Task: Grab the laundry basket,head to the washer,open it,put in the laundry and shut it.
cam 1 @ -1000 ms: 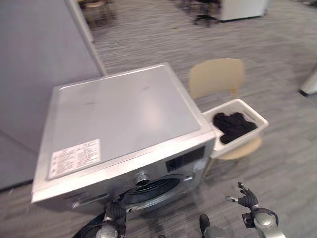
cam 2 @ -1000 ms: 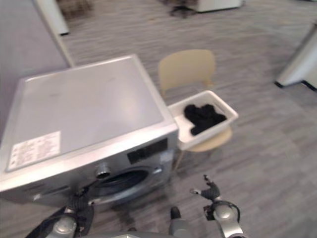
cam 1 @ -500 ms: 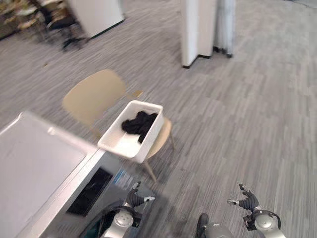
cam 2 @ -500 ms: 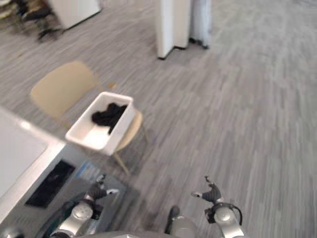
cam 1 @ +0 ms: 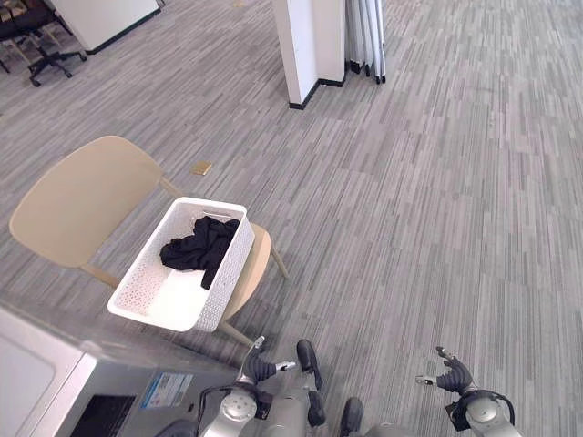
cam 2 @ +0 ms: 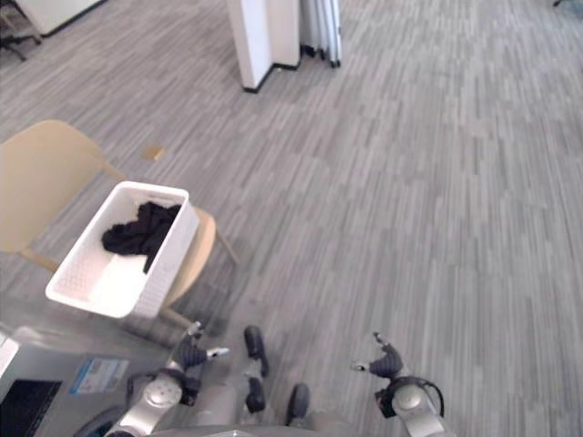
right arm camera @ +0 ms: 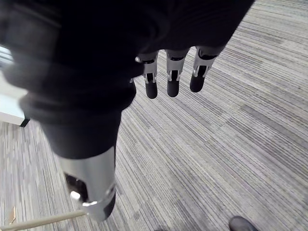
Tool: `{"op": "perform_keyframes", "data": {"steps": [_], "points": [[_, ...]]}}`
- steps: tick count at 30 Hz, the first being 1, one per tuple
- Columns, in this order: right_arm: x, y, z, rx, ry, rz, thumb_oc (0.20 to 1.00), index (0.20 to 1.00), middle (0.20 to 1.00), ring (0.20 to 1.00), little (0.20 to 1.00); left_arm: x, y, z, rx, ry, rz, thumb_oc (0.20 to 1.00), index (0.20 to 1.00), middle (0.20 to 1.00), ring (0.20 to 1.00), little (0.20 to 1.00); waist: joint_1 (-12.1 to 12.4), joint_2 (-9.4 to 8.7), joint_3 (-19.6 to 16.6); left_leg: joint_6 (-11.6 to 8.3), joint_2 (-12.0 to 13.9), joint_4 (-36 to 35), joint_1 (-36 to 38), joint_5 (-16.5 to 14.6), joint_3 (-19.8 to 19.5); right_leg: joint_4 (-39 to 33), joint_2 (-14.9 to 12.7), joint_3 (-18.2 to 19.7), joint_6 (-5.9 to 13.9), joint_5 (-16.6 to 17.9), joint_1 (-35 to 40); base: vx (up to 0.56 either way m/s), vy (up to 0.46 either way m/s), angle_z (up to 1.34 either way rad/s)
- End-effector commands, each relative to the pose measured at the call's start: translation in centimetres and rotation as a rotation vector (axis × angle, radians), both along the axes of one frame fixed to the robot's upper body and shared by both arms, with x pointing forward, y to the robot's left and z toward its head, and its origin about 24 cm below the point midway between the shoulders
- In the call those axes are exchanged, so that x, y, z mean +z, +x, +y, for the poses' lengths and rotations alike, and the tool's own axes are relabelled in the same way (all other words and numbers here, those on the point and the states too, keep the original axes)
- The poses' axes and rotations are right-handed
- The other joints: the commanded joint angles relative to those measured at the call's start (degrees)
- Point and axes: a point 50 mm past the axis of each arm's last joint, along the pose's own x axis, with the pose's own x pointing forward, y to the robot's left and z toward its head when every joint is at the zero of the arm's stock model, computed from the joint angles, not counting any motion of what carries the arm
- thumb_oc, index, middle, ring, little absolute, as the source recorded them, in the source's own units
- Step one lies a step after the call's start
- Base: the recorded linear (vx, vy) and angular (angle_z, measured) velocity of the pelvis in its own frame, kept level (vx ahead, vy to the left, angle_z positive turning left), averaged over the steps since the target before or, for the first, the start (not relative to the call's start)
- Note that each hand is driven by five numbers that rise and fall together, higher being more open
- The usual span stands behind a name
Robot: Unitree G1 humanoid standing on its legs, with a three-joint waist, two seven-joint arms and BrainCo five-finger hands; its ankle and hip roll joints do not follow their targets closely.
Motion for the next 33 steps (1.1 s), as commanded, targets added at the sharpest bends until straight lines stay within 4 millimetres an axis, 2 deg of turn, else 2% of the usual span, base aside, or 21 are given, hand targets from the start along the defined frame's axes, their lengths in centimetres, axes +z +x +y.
{"op": "perform_keyframes", "data": {"steps": [1,3,4,6,8,10,12,13,14,15,16,17,20,23,25,26,27,28,29,32,33], "points": [[1.8,2.0,0.6,0.008,0.022,-0.134,1.000,1.000,1.000,1.000,1.000,1.9,1.9,0.7,0.007,0.000,-0.113,1.000,1.000,1.000,1.000,1.000,1.13,-0.96,-1.32,-0.05,-0.25,1.92,3.92,-5.52,-0.40,6.58,-5.33,0.91,7.77,-7.69,1.34,0.22,0.028,0.22],[1.6,2.0,0.8,0.015,0.026,-0.128,1.000,1.000,1.000,1.000,1.000,2.0,1.9,1.1,0.023,0.005,-0.118,1.000,1.000,1.000,1.000,1.000,2.00,-1.98,-1.90,0.85,-0.60,2.18,4.29,-6.63,-0.19,8.23,-5.87,0.24,8.54,-7.79,1.36,0.18,0.025,0.18],[1.5,2.1,1.3,0.029,0.038,-0.123,1.000,1.000,1.000,1.000,1.000,2.2,1.9,2.0,0.033,0.020,-0.121,1.000,1.000,1.000,1.000,1.000,2.78,-3.78,-1.77,2.08,-1.13,2.80,5.12,-8.54,-0.37,15.55,-7.27,-0.70,10.94,-6.56,-0.77,0.20,0.039,0.14],[2.0,2.8,1.8,0.048,0.052,-0.152,1.000,1.000,1.000,1.000,1.000,2.6,2.1,3.1,0.057,0.048,-0.137,1.000,1.000,1.000,1.000,1.000,2.88,-4.69,-0.85,3.78,-2.04,4.12,6.68,-11.26,-2.31,26.75,-10.18,-1.07,15.33,-2.20,-6.02,0.25,0.020,0.25],[2.1,3.0,2.0,0.054,0.055,-0.161,1.000,1.000,1.000,1.000,1.000,2.7,2.2,3.1,0.062,0.049,-0.143,1.000,1.000,1.000,1.000,1.000,2.88,-3.95,-0.84,4.22,-1.43,3.72,6.96,-10.34,-2.84,28.18,-10.51,-1.42,14.18,-1.10,-8.69,0.10,-0.022,0.46],[2.6,3.5,2.1,0.064,0.060,-0.187,1.000,1.000,1.000,1.000,1.000,2.6,2.5,2.9,0.070,0.045,-0.149,1.000,1.000,1.000,1.000,1.000,2.27,-2.10,-0.05,3.93,-1.75,1.73,9.68,-10.44,-7.19,25.92,-11.22,-0.26,11.14,-4.05,-12.29,0.18,-0.031,1.10],[2.6,3.6,2.1,0.064,0.060,-0.187,1.000,1.000,1.000,1.000,1.000,2.6,2.5,2.9,0.070,0.045,-0.149,1.000,1.000,1.000,1.000,1.000,2.18,-2.08,0.01,3.92,-1.76,1.71,9.74,-10.43,-7.28,25.89,-11.23,-0.35,11.14,-4.06,-12.19,0.11,-0.051,1.11],[2.9,3.9,2.2,0.070,0.061,-0.203,1.000,1.000,1.000,1.000,1.000,2.5,2.7,2.5,0.063,0.041,-0.147,1.000,1.000,1.000,1.000,1.000,1.38,-1.28,0.15,3.71,-2.14,0.87,10.69,-10.72,-10.52,21.99,-11.00,2.54,10.10,-3.92,-14.73,0.27,-0.166,1.17],[3.1,4.0,2.2,0.065,0.066,-0.212,1.000,1.000,1.000,1.000,1.000,2.4,2.9,1.9,0.050,0.037,-0.144,1.000,1.000,1.000,1.000,1.000,0.04,-1.37,0.45,3.68,-3.38,1.30,11.36,-11.36,-15.00,17.23,-8.81,10.27,9.92,-2.00,-17.05,0.32,-0.206,0.92],[3.0,3.9,2.1,0.059,0.067,-0.210,1.000,1.000,1.000,1.000,1.000,2.4,2.9,1.7,0.042,0.035,-0.142,1.000,1.000,1.000,1.000,1.000,-0.55,-1.38,0.77,3.54,-3.85,1.69,11.53,-11.64,-16.94,15.84,-7.95,13.95,10.21,-1.15,-18.01,0.19,-0.137,1.10],[3.0,4.0,2.1,0.059,0.067,-0.211,1.000,1.000,1.000,1.000,1.000,2.4,2.9,1.7,0.042,0.035,-0.142,1.000,1.000,1.000,1.000,1.000,-0.52,-1.37,0.65,3.53,-3.82,1.71,11.35,-11.58,-16.91,15.69,-7.91,13.97,10.19,-0.98,-18.12,0.13,-0.160,1.92],[2.9,3.8,1.9,0.051,0.068,-0.204,1.000,1.000,1.000,1.000,1.000,2.3,3.2,1.1,0.029,0.025,-0.140,1.000,1.000,1.000,1.000,1.000,-1.31,-1.59,1.06,3.13,-4.75,2.29,11.45,-12.28,-20.72,12.95,-7.19,18.76,10.65,1.35,-19.62,0.15,-0.182,2.04],[2.6,3.2,1.6,0.040,0.070,-0.187,1.000,1.000,1.000,1.000,1.000,1.9,3.0,0.9,0.015,0.023,-0.124,1.000,1.000,1.000,1.000,1.000,-1.48,-2.33,0.71,2.73,-5.82,3.36,11.42,-13.16,-23.11,9.27,-9.13,17.54,10.66,2.51,-17.09,0.10,-0.150,1.39],[2.8,3.5,1.5,0.045,0.074,-0.196,1.000,1.000,1.000,1.000,1.000,1.8,2.8,0.7,0.020,0.011,-0.113,1.000,1.000,1.000,1.000,1.000,-1.56,-2.59,0.34,1.08,-5.26,6.17,9.69,-13.50,-24.09,7.53,-9.55,15.47,9.88,3.38,-15.00,0.08,-0.275,0.99],[3.0,3.5,0.8,0.029,0.064,-0.203,1.000,1.000,1.000,1.000,1.000,1.8,2.7,0.9,0.018,0.009,-0.107,1.000,1.000,1.000,1.000,1.000,-1.61,-2.54,0.37,0.21,-3.35,7.97,8.34,-13.31,-21.42,6.30,-10.05,11.34,9.25,2.50,-12.50,0.07,-0.148,0.92],[3.0,3.5,0.8,0.029,0.064,-0.203,1.000,1.000,1.000,1.000,1.000,1.8,2.7,0.9,0.018,0.009,-0.107,1.000,1.000,1.000,1.000,1.000,-1.76,-2.51,0.43,0.19,-3.35,8.13,8.32,-13.40,-21.57,6.26,-10.05,11.17,9.24,2.48,-12.36,0.04,-0.071,0.89],[2.9,3.4,0.6,0.016,0.064,-0.198,1.000,1.000,1.000,1.000,1.000,1.9,2.8,0.9,0.016,0.009,-0.110,1.000,1.000,1.000,1.000,1.000,-2.18,-2.53,0.42,0.13,-1.49,8.15,7.98,-12.83,-17.97,5.97,-10.63,9.15,9.19,1.93,-11.55,0.02,-0.027,1.24],[2.9,3.4,0.6,0.016,0.064,-0.198,1.000,1.000,1.000,1.000,1.000,1.9,2.8,0.9,0.016,0.009,-0.109,1.000,1.000,1.000,1.000,1.000,-2.26,-2.51,0.48,0.11,-1.46,8.29,7.98,-12.93,-18.07,5.95,-10.61,9.05,9.18,1.90,-11.43,0.10,-0.069,1.17],[2.6,2.9,0.3,-0.008,0.052,-0.176,1.000,1.000,1.000,1.000,1.000,2.1,3.0,1.0,0.019,0.008,-0.118,1.000,1.000,1.000,1.000,1.000,-3.24,-2.69,0.52,-0.19,2.74,9.35,7.21,-12.40,-7.36,5.30,-11.30,3.99,9.27,0.23,-8.96,0.10,-0.058,1.48],[2.4,2.6,0.0,-0.040,0.055,-0.167,1.000,1.000,1.000,1.000,1.000,2.5,3.1,1.8,0.030,0.011,-0.127,1.000,1.000,1.000,1.000,1.000,-4.38,-2.79,0.51,-1.72,7.01,8.77,5.33,-8.54,3.39,4.68,-11.94,-2.40,8.72,-0.60,-6.74,0.13,-0.009,1.65],[2.3,2.5,0.1,-0.041,0.055,-0.164,1.000,1.000,1.000,1.000,1.000,2.5,2.9,2.0,0.039,0.006,-0.123,1.000,1.000,1.000,1.000,1.000,-4.44,-2.60,0.31,-1.59,7.12,7.66,5.62,-8.41,3.74,4.83,-11.94,-3.54,8.70,-0.77,-6.29,0.25,0.096,1.27]]}}
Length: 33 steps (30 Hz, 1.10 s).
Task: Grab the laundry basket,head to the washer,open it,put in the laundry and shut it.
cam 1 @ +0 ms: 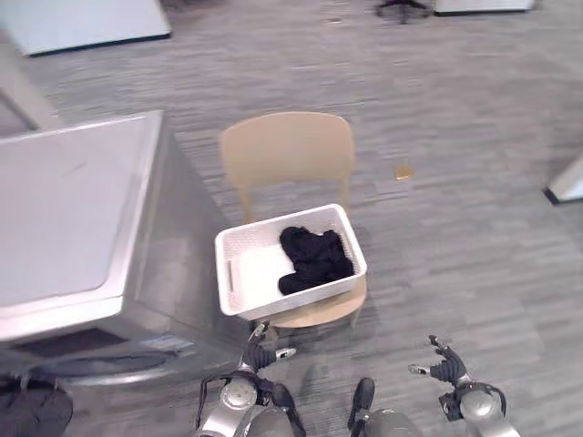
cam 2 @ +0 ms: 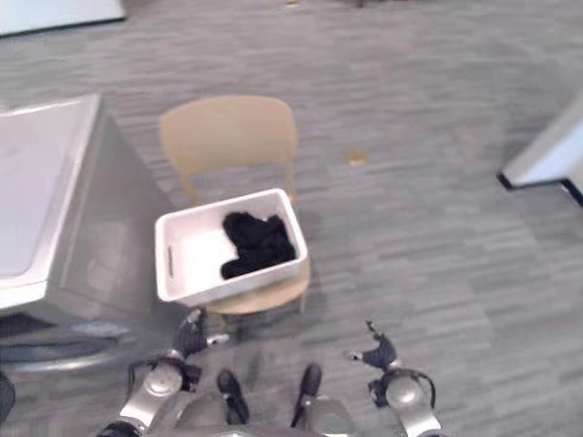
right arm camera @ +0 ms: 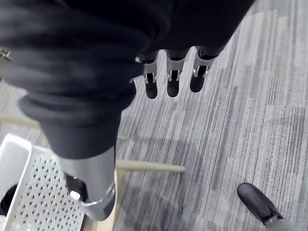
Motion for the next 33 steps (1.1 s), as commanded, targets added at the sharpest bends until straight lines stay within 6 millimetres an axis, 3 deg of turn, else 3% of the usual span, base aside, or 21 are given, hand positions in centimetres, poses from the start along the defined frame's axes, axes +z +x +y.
{"op": "perform_keyframes", "data": {"steps": [1,6,9,10,11,13,14,15,21,27,29,30,33], "points": [[1.1,1.2,-0.8,-0.030,0.000,-0.068,1.000,1.000,1.000,1.000,1.000,0.8,0.4,2.8,0.063,0.035,-0.030,1.000,1.000,1.000,1.000,1.000,-1.75,-1.07,-0.90,-1.21,-2.58,-2.22,0.18,4.27,-5.21,2.29,-2.23,1.89,6.94,-8.68,4.94,0.25,0.120,0.85],[1.9,2.2,-0.2,0.033,-0.031,-0.103,1.000,1.000,1.000,1.000,1.000,0.1,-1.1,4.8,0.112,0.081,0.024,1.000,1.000,1.000,1.000,1.000,0.26,-2.48,-1.10,1.12,-4.96,-1.38,0.72,1.41,-7.41,11.56,-5.11,1.72,7.83,-10.29,3.79,0.16,0.137,0.30],[3.1,3.4,0.3,0.072,-0.049,-0.168,1.000,1.000,1.000,1.000,1.000,0.3,-0.9,5.8,0.131,0.119,0.020,1.000,1.000,1.000,1.000,1.000,0.04,-3.04,-0.04,2.43,-6.14,-1.06,1.66,-0.09,-9.65,21.55,-5.33,6.70,9.63,-10.74,-2.04,0.08,0.054,0.14],[3.9,3.9,0.2,0.093,-0.064,-0.207,1.000,1.000,1.000,1.000,1.000,0.5,-0.6,5.8,0.128,0.130,0.007,1.000,1.000,1.000,1.000,1.000,-0.46,-3.06,0.06,2.67,-6.92,-2.01,2.92,-0.33,-11.27,21.49,-3.87,10.83,9.39,-11.31,-3.44,0.09,-0.001,0.41],[3.9,3.9,0.2,0.093,-0.064,-0.207,1.000,1.000,1.000,1.000,1.000,0.5,-0.6,5.8,0.128,0.130,0.007,1.000,1.000,1.000,1.000,1.000,-0.45,-3.04,0.10,2.66,-6.92,-2.07,3.00,-0.31,-11.27,21.48,-3.86,10.84,9.38,-11.32,-3.39,0.04,-0.061,0.30],[5.1,4.8,0.0,0.160,-0.126,-0.244,1.000,1.000,1.000,1.000,1.000,0.3,-0.5,5.8,0.121,0.141,0.015,1.000,1.000,1.000,1.000,1.000,-0.89,-2.74,0.21,2.38,-7.03,-3.85,3.42,1.35,-13.98,14.58,-2.04,16.32,8.20,-8.53,-5.57,0.02,-0.129,0.44],[5.1,4.8,0.0,0.160,-0.126,-0.245,1.000,1.000,1.000,1.000,1.000,0.3,-0.5,5.7,0.121,0.141,0.015,1.000,1.000,1.000,1.000,1.000,-0.93,-2.71,0.26,2.38,-7.01,-3.86,3.47,1.34,-14.01,14.49,-2.02,16.28,8.20,-8.49,-5.46,0.10,-0.162,0.71],[6.3,5.4,0.3,0.226,-0.156,-0.284,1.000,1.000,1.000,1.000,1.000,0.2,-0.8,5.6,0.088,0.146,0.021,1.000,1.000,1.000,1.000,1.000,-0.50,-3.68,-0.18,2.17,-7.76,-3.09,3.52,1.09,-15.83,10.06,-2.33,17.40,8.07,-8.32,-3.15,0.04,-0.085,0.53],[8.7,7.7,1.2,0.379,-0.251,-0.367,1.000,1.000,1.000,1.000,1.000,-0.5,-2.1,6.0,0.086,0.151,0.070,1.000,1.000,1.000,1.000,1.000,2.27,-3.66,-1.68,0.46,-6.93,-4.54,1.71,3.74,-17.87,4.48,-1.45,14.75,7.58,-6.49,-0.88,0.02,-0.158,0.52],[10.4,10.5,1.5,0.493,-0.427,-0.404,1.000,1.000,1.000,1.000,1.000,-1.0,-2.7,6.5,0.090,0.165,0.104,1.000,1.000,1.000,1.000,1.000,5.13,-2.14,0.42,-1.08,-6.90,-7.30,-1.36,7.30,-22.59,1.98,-0.96,9.30,6.89,-6.33,-0.54,-0.05,-0.078,0.48],[10.6,11.3,1.0,0.495,-0.479,-0.394,1.000,1.000,1.000,1.000,1.000,-0.9,-2.6,6.6,0.093,0.167,0.100,1.000,1.000,1.000,1.000,1.000,6.03,-1.48,1.22,-1.32,-6.97,-8.07,-2.60,8.26,-23.91,2.22,-0.99,7.92,6.62,-6.28,-1.54,-0.08,-0.024,0.73],[11.5,13.2,-0.1,0.457,-0.571,-0.392,1.000,1.000,1.000,1.000,1.000,-0.4,-2.0,7.1,0.111,0.179,0.066,1.000,1.000,1.000,1.000,1.000,7.49,-0.38,3.02,-1.87,-6.88,-8.83,-5.15,9.90,-25.09,3.19,-1.15,6.54,6.39,-6.20,-4.36,-0.09,-0.008,0.56],[12.1,14.6,-1.8,0.388,-0.652,-0.362,1.000,1.000,1.000,1.000,1.000,0.0,-1.2,7.1,0.136,0.170,0.030,1.000,1.000,1.000,1.000,1.000,8.62,0.61,4.39,-2.52,-6.75,-9.82,-7.42,11.30,-26.09,4.13,-1.33,5.45,6.13,-6.22,-6.97,-0.04,0.016,0.33]]}}
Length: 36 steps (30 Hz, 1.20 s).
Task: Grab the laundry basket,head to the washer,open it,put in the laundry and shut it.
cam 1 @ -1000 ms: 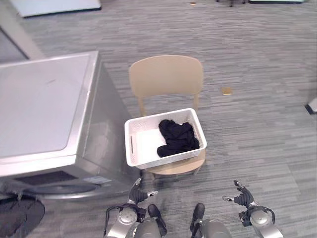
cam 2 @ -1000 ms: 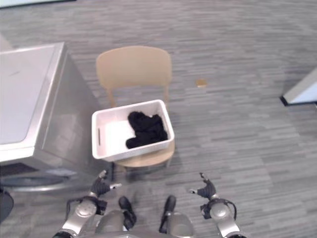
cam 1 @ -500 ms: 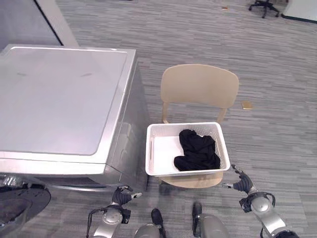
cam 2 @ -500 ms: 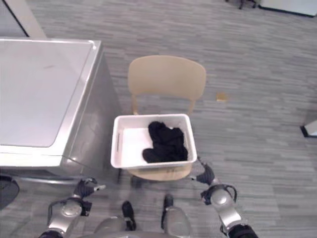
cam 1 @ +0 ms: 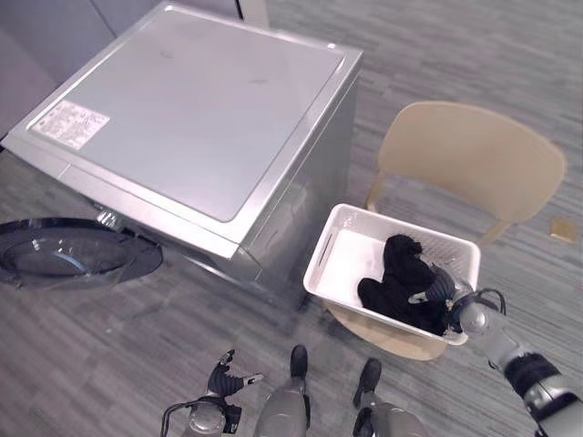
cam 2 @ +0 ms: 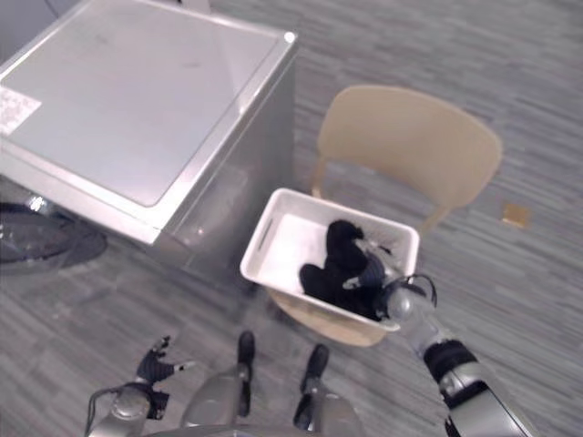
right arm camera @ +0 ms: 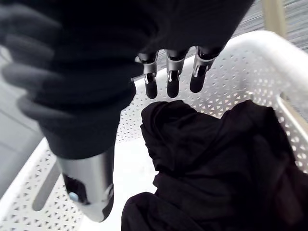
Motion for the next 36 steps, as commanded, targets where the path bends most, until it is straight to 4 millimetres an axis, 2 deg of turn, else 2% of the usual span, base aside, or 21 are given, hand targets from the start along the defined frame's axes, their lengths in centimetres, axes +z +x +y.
{"op": "perform_keyframes", "data": {"steps": [1,3,5,8,9,10,13,14,15,16,19,20,24,25,29,33,34,36], "points": [[1.5,1.4,-1.9,-0.085,-0.107,-0.068,1.000,1.000,1.000,1.000,1.000,2.1,3.0,1.9,0.031,0.053,-0.143,1.000,1.000,1.000,1.000,1.000,0.62,-1.81,1.98,-2.00,-0.73,-0.99,-3.96,1.12,0.57,6.89,-3.77,1.21,3.73,-9.01,-2.63,-0.02,0.017,0.44],[1.7,1.8,-2.4,-0.115,-0.124,-0.066,1.000,1.000,1.000,1.000,1.000,2.4,3.4,1.8,0.036,0.046,-0.162,1.000,1.000,1.000,1.000,1.000,1.02,-1.38,2.60,-2.10,-0.86,-1.04,-4.93,1.54,0.16,7.43,-3.80,0.99,3.68,-9.08,-3.69,-0.02,0.015,0.28],[2.3,2.5,-4.1,-0.226,-0.145,-0.057,1.000,1.000,1.000,1.000,1.000,3.1,4.7,1.6,0.054,0.025,-0.214,1.000,1.000,1.000,1.000,1.000,2.26,-0.22,3.93,-2.17,-1.36,-1.26,-7.45,2.33,-0.49,8.51,-4.08,0.83,3.44,-8.96,-6.55,-0.01,0.028,0.14],[2.5,2.7,-4.9,-0.285,-0.139,-0.041,1.000,1.000,1.000,1.000,1.000,3.6,5.5,1.3,0.054,0.011,-0.240,1.000,1.000,1.000,1.000,1.000,2.80,0.60,4.56,-2.17,-1.72,-1.41,-8.83,2.72,-0.80,9.05,-4.18,0.97,3.37,-8.76,-8.22,-0.01,0.027,0.05],[2.5,2.9,-4.9,-0.314,-0.100,-0.025,1.000,1.000,1.000,1.000,1.000,4.0,6.3,1.1,0.054,-0.003,-0.263,1.000,1.000,1.000,1.000,1.000,3.37,1.21,5.22,-2.11,-1.98,-1.34,-10.01,2.93,-0.99,9.54,-4.36,1.13,3.32,-8.67,-9.53,0.00,0.018,0.07],[2.5,3.0,-4.9,-0.314,-0.100,-0.025,1.000,1.000,1.000,1.000,1.000,4.0,6.3,1.1,0.054,-0.003,-0.264,1.000,1.000,1.000,1.000,1.000,3.37,1.20,5.20,-2.11,-1.98,-1.33,-10.05,2.93,-0.99,9.56,-4.36,1.13,3.32,-8.68,-9.58,0.00,0.009,0.08],[1.0,2.9,-2.8,-0.278,0.024,0.056,1.000,1.000,1.000,1.000,1.000,4.2,7.2,0.6,0.038,-0.014,-0.268,1.000,1.000,1.000,1.000,1.000,4.10,1.75,5.57,-2.07,-2.41,-1.41,-10.78,3.15,-1.70,9.67,-4.33,1.35,3.31,-8.76,-10.16,0.02,-0.022,0.05],[0.9,3.1,-1.8,-0.249,0.070,0.062,0.802,0.802,0.802,0.802,0.802,4.2,7.4,0.6,0.032,-0.010,-0.260,1.000,1.000,1.000,1.000,1.000,4.19,1.66,5.55,-2.13,-2.50,-1.48,-10.72,3.21,-1.93,9.60,-4.27,1.32,3.32,-8.82,-10.09,0.07,-0.057,0.08],[0.7,3.4,-0.1,-0.223,0.195,0.060,0.200,0.200,0.200,0.200,0.200,4.0,7.3,0.3,0.021,-0.012,-0.249,1.000,1.000,1.000,1.000,1.000,4.11,1.47,5.22,-2.21,-2.75,-2.06,-10.14,3.27,-2.19,9.20,-4.22,1.29,3.33,-8.90,-9.41,0.06,-0.045,0.10],[0.7,3.4,-0.1,-0.223,0.195,0.060,0.200,0.200,0.200,0.200,0.200,4.0,7.3,0.3,0.021,-0.011,-0.248,1.000,1.000,1.000,1.000,1.000,4.11,1.47,5.23,-2.21,-2.75,-2.07,-10.11,3.27,-2.19,9.19,-4.22,1.29,3.33,-8.90,-9.39,0.07,-0.031,0.11],[1.4,3.9,3.2,-0.188,0.489,0.008,0.200,0.200,0.200,0.200,0.200,3.8,7.0,-0.3,0.009,-0.029,-0.238,1.000,1.000,1.000,1.000,1.000,3.62,0.64,4.48,-2.30,-2.84,-2.93,-8.23,2.89,-2.02,8.04,-4.00,1.72,3.51,-8.89,-7.36,0.04,-0.002,0.05],[1.4,3.9,3.2,-0.188,0.489,0.008,0.200,0.200,0.200,0.200,0.200,3.8,7.0,-0.3,0.009,-0.029,-0.238,1.000,1.000,1.000,1.000,1.000,3.63,0.64,4.49,-2.30,-2.84,-2.93,-8.19,2.88,-2.01,8.03,-4.00,1.73,3.51,-8.89,-7.33,0.03,-0.005,0.01],[2.3,3.6,4.9,-0.151,0.736,-0.051,0.200,0.200,0.200,0.200,0.200,3.5,6.6,-0.5,0.013,-0.045,-0.225,1.000,1.000,1.000,1.000,1.000,2.75,-0.79,3.22,-2.33,-2.56,-3.30,-5.43,1.95,-1.75,7.05,-3.89,1.69,3.71,-8.92,-4.59,0.03,-0.014,0.03],[3.1,3.6,4.9,-0.134,0.780,-0.087,0.200,0.200,0.200,0.200,0.200,3.5,6.4,-0.4,0.016,-0.047,-0.224,1.000,1.000,1.000,1.000,1.000,2.49,-1.13,2.86,-2.35,-2.50,-3.35,-4.78,1.72,-1.57,6.76,-3.89,1.67,3.76,-8.94,-3.92,0.05,-0.020,0.05],[4.7,2.1,5.5,-0.056,0.983,-0.175,0.200,0.200,0.200,0.200,0.200,3.2,5.4,-0.1,0.032,-0.055,-0.202,1.000,1.000,1.000,1.000,1.000,0.88,-2.41,0.80,-2.12,-2.48,-3.58,-1.49,0.44,-0.68,5.79,-4.00,1.29,4.16,-9.10,-0.30,0.06,0.007,0.01],[5.3,0.4,5.9,-0.003,1.147,-0.209,0.200,0.200,0.200,0.200,0.200,2.5,3.7,0.9,0.061,-0.044,-0.155,1.000,1.000,1.000,1.000,1.000,-0.47,-3.44,-2.02,-1.36,-2.76,-3.68,2.08,-1.22,0.18,4.91,-4.19,1.53,4.68,-9.08,3.05,0.11,0.050,-0.09],[5.7,-0.5,6.4,0.042,1.206,-0.218,0.200,0.200,0.200,0.200,0.200,2.1,2.8,1.3,0.078,-0.040,-0.123,1.000,1.000,1.000,1.000,1.000,-1.20,-4.12,-3.60,-0.88,-3.02,-3.57,4.04,-2.34,0.69,4.69,-4.29,2.07,4.96,-9.18,4.64,0.12,0.064,-0.12],[5.7,-1.0,6.4,0.054,1.227,-0.217,0.200,0.200,0.200,0.200,0.200,1.8,2.3,1.4,0.088,-0.038,-0.107,1.000,1.000,1.000,1.000,1.000,-1.49,-4.41,-4.33,-0.64,-3.05,-3.47,5.11,-2.95,1.04,4.54,-4.35,2.50,5.12,-9.19,5.52,0.12,0.088,-0.14]]}}
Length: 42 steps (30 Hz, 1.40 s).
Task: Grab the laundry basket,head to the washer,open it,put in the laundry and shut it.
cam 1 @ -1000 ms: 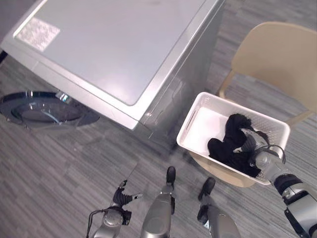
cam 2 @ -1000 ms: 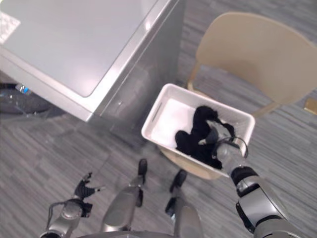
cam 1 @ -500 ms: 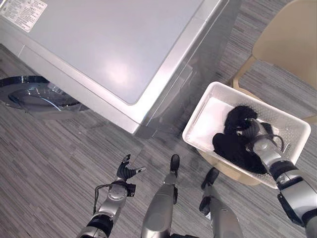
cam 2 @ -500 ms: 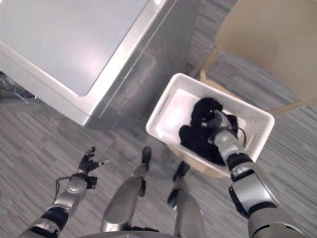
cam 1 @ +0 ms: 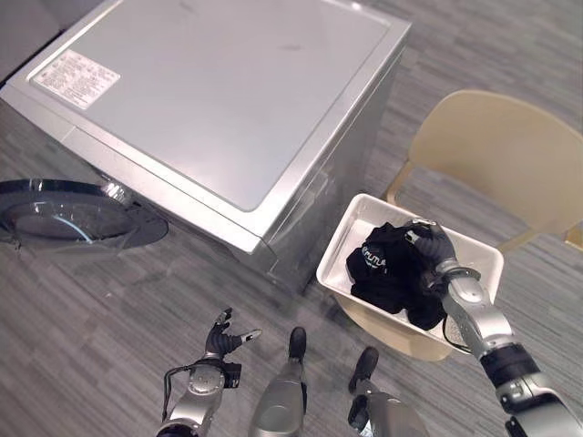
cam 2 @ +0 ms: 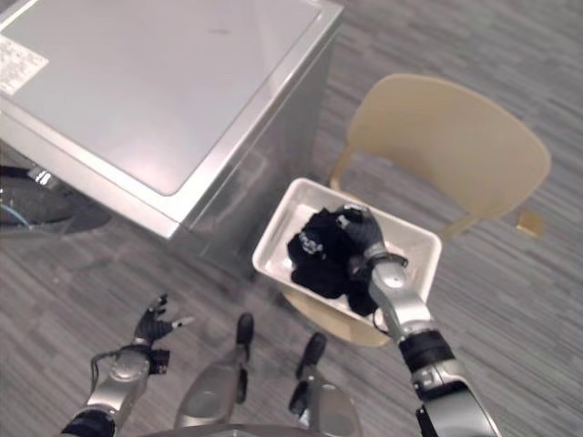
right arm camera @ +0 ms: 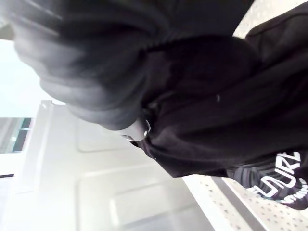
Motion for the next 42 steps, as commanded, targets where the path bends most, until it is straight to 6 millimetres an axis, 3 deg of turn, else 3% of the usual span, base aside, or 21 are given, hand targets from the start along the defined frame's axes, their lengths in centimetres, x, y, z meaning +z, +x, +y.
{"op": "perform_keyframes", "data": {"steps": [1,5,8,9,13,14,15,17,18,19,20,22,23,24,25,27,29,34,37,38,42], "points": [[1.0,-1.2,1.7,0.102,0.137,-0.100,0.200,0.200,0.200,0.200,0.200,-1.5,-2.6,0.6,0.013,0.019,0.091,1.000,1.000,1.000,1.000,1.000,-0.58,-0.70,-7.45,-0.17,-1.21,0.45,1.54,-5.73,3.30,5.79,-2.78,4.64,5.56,-9.50,0.82,0.11,0.100,-0.24],[1.9,-2.1,2.9,0.164,0.185,-0.145,0.200,0.200,0.200,0.200,0.200,-1.8,-3.6,0.6,0.018,0.013,0.116,1.000,1.000,1.000,1.000,1.000,-0.96,-1.07,-8.23,0.67,-1.08,1.13,4.32,-7.21,5.05,7.67,-2.94,6.32,6.19,-9.67,1.61,0.04,0.095,-0.28],[2.9,-2.5,3.9,0.211,0.225,-0.189,0.200,0.200,0.200,0.200,0.200,-1.4,-2.8,0.6,0.005,0.032,0.093,1.000,1.000,1.000,1.000,1.000,-1.24,-1.02,-7.53,1.11,-0.37,1.99,5.12,-7.13,5.46,12.96,-2.74,9.22,6.50,-10.47,0.51,-0.14,0.033,-0.42],[3.6,-2.7,4.2,0.215,0.262,-0.226,0.200,0.200,0.200,0.200,0.200,-0.6,-1.6,0.5,0.002,0.037,0.043,1.000,1.000,1.000,1.000,1.000,-1.79,-0.67,-6.84,1.40,0.23,2.87,4.05,-6.27,4.40,18.50,-0.99,12.86,6.41,-12.11,-0.57,-0.24,-0.011,-0.39],[5.2,-2.6,4.2,0.186,0.325,-0.301,0.200,0.200,0.200,0.200,0.200,0.9,0.0,0.4,0.004,0.034,-0.047,1.000,1.000,1.000,1.000,1.000,-1.32,-0.56,-7.22,1.41,0.53,3.34,1.19,-4.04,2.46,25.89,1.91,17.37,6.10,-13.49,0.17,-0.31,-0.095,0.42],[5.5,-2.6,4.4,0.176,0.347,-0.315,0.200,0.200,0.200,0.200,0.200,1.5,0.3,0.4,0.010,0.030,-0.078,1.000,1.000,1.000,1.000,1.000,-0.55,-0.73,-7.75,1.41,0.51,3.19,-0.15,-3.27,1.76,26.09,2.56,18.51,5.71,-13.48,1.22,-0.31,-0.194,0.53],[5.8,-2.5,4.7,0.187,0.371,-0.318,0.200,0.200,0.200,0.200,0.200,1.8,0.5,0.0,0.002,0.017,-0.101,1.000,1.000,1.000,1.000,1.000,0.28,-1.24,-7.73,0.79,0.44,3.25,-1.83,-1.99,0.86,22.36,3.30,19.30,4.05,-16.58,3.59,-0.28,-0.217,0.48],[6.6,-2.1,5.2,0.172,0.464,-0.348,0.200,0.200,0.200,0.200,0.200,2.4,0.9,-0.5,0.003,-0.015,-0.140,1.000,1.000,1.000,1.000,1.000,1.99,-1.62,-8.21,-1.81,0.77,2.66,-5.42,1.62,0.06,13.76,4.56,18.14,2.51,-18.24,7.84,-0.28,-0.231,0.47],[6.6,-2.1,5.2,0.172,0.464,-0.348,0.200,0.200,0.200,0.200,0.200,2.4,0.9,-0.5,0.003,-0.014,-0.140,1.000,1.000,1.000,1.000,1.000,1.92,-1.61,-8.20,-1.83,0.77,2.61,-5.40,1.67,-0.02,13.52,4.59,18.07,2.49,-18.12,7.98,-0.39,-0.235,0.33],[7.2,-2.0,5.5,0.178,0.493,-0.363,0.200,0.200,0.200,0.200,0.200,2.7,1.0,-1.2,-0.003,-0.050,-0.157,1.000,1.000,1.000,1.000,1.000,2.54,-0.67,-7.92,-3.47,1.96,1.54,-7.79,4.09,0.00,9.49,5.92,17.59,1.29,-18.31,8.37,-0.50,-0.154,0.49],[7.9,-1.9,5.5,0.177,0.486,-0.385,0.200,0.200,0.200,0.200,0.200,3.1,1.6,-2.3,-0.033,-0.070,-0.185,1.000,1.000,1.000,1.000,1.000,1.78,-0.15,-6.98,-3.43,2.87,2.01,-8.77,2.84,3.18,8.66,5.33,15.58,1.07,-17.17,7.23,-0.59,-0.147,0.70],[8.1,-1.9,5.6,0.181,0.478,-0.391,0.200,0.200,0.200,0.200,0.200,3.5,1.8,-2.6,-0.052,-0.067,-0.202,1.000,1.000,1.000,1.000,1.000,1.21,-0.21,-6.71,-3.00,3.11,3.12,-8.54,1.91,4.35,8.17,4.73,14.65,1.18,-16.45,7.01,-0.32,-0.002,1.11],[8.9,-2.0,5.8,0.202,0.455,-0.423,0.200,0.200,0.200,0.200,0.200,4.4,2.6,-3.7,-0.131,-0.056,-0.246,1.000,1.000,1.000,1.000,1.000,-0.29,-0.60,-6.68,-2.18,3.59,7.54,-6.97,-0.43,6.27,7.26,3.23,11.82,1.49,-14.51,6.23,-0.44,0.051,0.88],[10.3,-2.4,6.6,0.257,0.445,-0.477,0.200,0.200,0.200,0.200,0.200,6.5,4.0,-5.4,-0.232,-0.046,-0.348,1.000,1.000,1.000,1.000,1.000,-2.29,-1.54,-7.58,-1.74,4.09,12.69,-2.31,-7.00,8.90,6.15,0.87,8.32,1.67,-12.84,5.01,-0.50,0.108,0.71],[11.0,-2.5,7.3,0.292,0.451,-0.503,0.200,0.200,0.200,0.200,0.200,7.6,4.7,-6.8,-0.286,-0.053,-0.401,1.000,1.000,1.000,1.000,1.000,-3.38,-1.58,-8.74,-1.94,4.44,12.96,2.16,-9.87,9.66,6.39,0.06,5.97,1.55,-12.83,4.51,-0.27,0.147,0.91],[12.0,-2.6,8.5,0.341,0.474,-0.534,0.200,0.200,0.200,0.200,0.200,9.0,5.7,-9.0,-0.378,-0.037,-0.472,1.000,1.000,1.000,1.000,1.000,-5.00,-1.00,-10.94,-2.22,4.02,7.54,5.47,-8.61,9.81,6.21,-0.04,3.62,2.13,-12.25,4.84,-0.01,0.177,1.72],[12.5,-2.6,8.8,0.356,0.480,-0.545,0.200,0.200,0.200,0.200,0.200,9.4,6.1,-9.6,-0.403,-0.033,-0.493,1.000,1.000,1.000,1.000,1.000,-5.22,-1.18,-11.58,-2.18,3.58,5.40,6.13,-8.14,9.50,5.85,-0.22,3.20,2.33,-11.64,4.91,0.02,0.120,0.74],[16.3,-2.6,12.0,0.486,0.534,-0.651,0.200,0.200,0.200,0.200,0.200,11.3,8.1,-14.4,-0.518,-0.062,-0.583,1.000,1.000,1.000,1.000,1.000,-5.71,-2.49,-14.18,-1.40,2.39,-0.21,9.44,-7.53,9.75,5.35,-0.53,3.70,3.38,-10.37,5.71,0.00,0.125,0.01],[17.4,-2.9,13.0,0.524,0.551,-0.677,0.200,0.200,0.200,0.200,0.200,11.8,9.0,-15.6,-0.537,-0.067,-0.590,1.000,1.000,1.000,1.000,1.000,-5.97,-2.87,-14.56,-1.07,2.25,-0.38,9.67,-7.63,9.89,5.70,-0.56,4.29,3.62,-10.24,5.51,-0.02,0.065,-0.06],[18.2,-3.2,13.8,0.554,0.564,-0.695,0.200,0.200,0.200,0.200,0.200,11.5,9.6,-16.9,-0.570,-0.064,-0.563,1.000,1.000,1.000,1.000,1.000,-6.42,-3.14,-14.95,-0.88,2.17,-0.38,9.78,-7.63,10.02,6.02,-0.73,4.52,3.84,-10.11,5.43,-0.02,0.045,-0.06],[19.0,-3.6,15.1,0.603,0.596,-0.705,0.200,0.200,0.200,0.200,0.200,10.8,9.6,-18.5,-0.633,-0.041,-0.522,1.000,1.000,1.000,1.000,1.000,-6.86,-3.30,-15.38,-0.56,1.98,-0.38,10.16,-7.91,10.43,5.91,-0.97,5.06,4.04,-9.86,5.75,0.01,0.034,-0.01]]}}
